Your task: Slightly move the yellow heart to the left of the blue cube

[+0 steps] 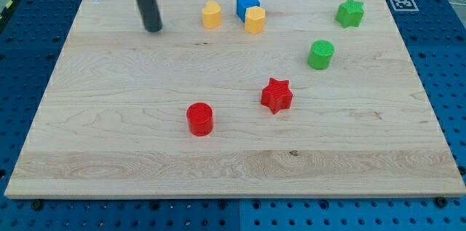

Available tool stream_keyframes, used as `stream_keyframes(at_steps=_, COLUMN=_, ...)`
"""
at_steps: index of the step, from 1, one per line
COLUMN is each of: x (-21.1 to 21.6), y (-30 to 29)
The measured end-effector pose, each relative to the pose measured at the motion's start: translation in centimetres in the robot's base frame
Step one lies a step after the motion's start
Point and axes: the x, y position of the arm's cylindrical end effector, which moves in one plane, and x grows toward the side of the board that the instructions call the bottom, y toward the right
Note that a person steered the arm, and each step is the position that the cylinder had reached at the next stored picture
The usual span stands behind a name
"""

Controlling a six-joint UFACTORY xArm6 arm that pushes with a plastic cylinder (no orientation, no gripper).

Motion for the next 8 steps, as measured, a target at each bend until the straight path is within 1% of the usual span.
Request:
stream_keyframes(at_steps=1, x=-1.2, y=3.6)
stream_keyframes(at_steps=2, x=-1.3, y=4.6)
stream_keyframes(at_steps=5, x=0.0, y=-6.9)
stream_keyframes(at_steps=6, x=0.1, y=-7.9)
stream_keyframes(at_steps=7, x=-0.2, y=-7.1)
stream_keyframes(at_steps=8, x=-1.4, y=-3.5)
